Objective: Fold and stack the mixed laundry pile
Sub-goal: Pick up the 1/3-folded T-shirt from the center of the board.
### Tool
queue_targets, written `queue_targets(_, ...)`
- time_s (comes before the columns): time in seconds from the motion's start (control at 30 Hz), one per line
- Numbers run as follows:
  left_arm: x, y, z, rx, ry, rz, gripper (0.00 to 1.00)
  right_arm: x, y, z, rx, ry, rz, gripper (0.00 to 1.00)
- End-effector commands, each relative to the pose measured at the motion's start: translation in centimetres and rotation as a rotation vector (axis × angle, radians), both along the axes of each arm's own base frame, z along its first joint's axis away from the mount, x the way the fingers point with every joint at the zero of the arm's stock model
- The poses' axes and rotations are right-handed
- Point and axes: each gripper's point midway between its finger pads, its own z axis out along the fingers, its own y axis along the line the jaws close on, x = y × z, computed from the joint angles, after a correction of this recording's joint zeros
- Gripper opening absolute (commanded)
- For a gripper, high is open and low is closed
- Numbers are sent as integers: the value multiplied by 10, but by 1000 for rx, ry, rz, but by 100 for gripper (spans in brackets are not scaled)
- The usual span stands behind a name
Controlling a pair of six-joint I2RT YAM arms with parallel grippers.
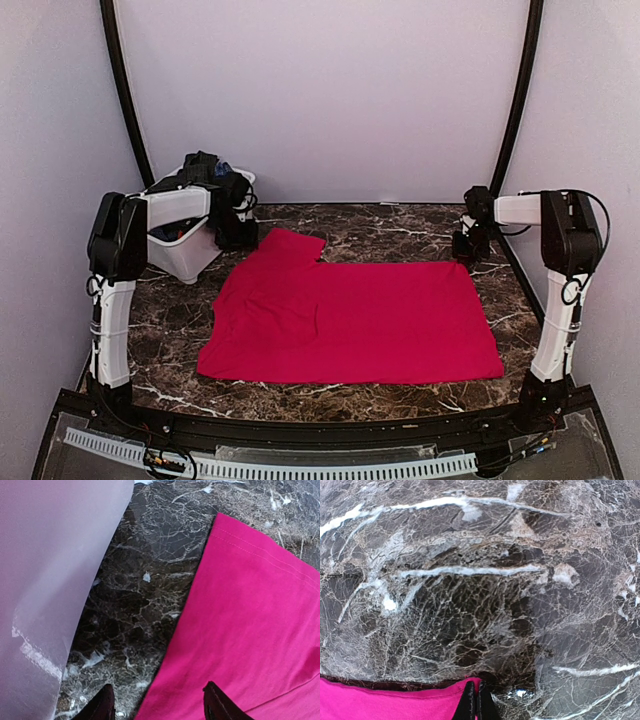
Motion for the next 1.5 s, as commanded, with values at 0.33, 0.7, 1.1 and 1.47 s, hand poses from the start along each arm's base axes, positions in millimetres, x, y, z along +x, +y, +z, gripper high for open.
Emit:
queue_targets(0.33, 13, -6, -20, 10, 30, -54, 49, -8, 3, -16, 1, 48, 11, 0)
queue_targets(0.7, 17, -23, -45, 34, 71, -113, 33, -4, 4, -12, 4, 29, 15, 0)
queue_targets(1.1, 18, -42, -46, 5, 71, -201, 4, 0, 11, -4, 43, 8, 28, 0)
queue_targets(1.47, 38, -34, 7, 61, -61, -178, 0, 6, 9, 27, 43, -75, 20, 0)
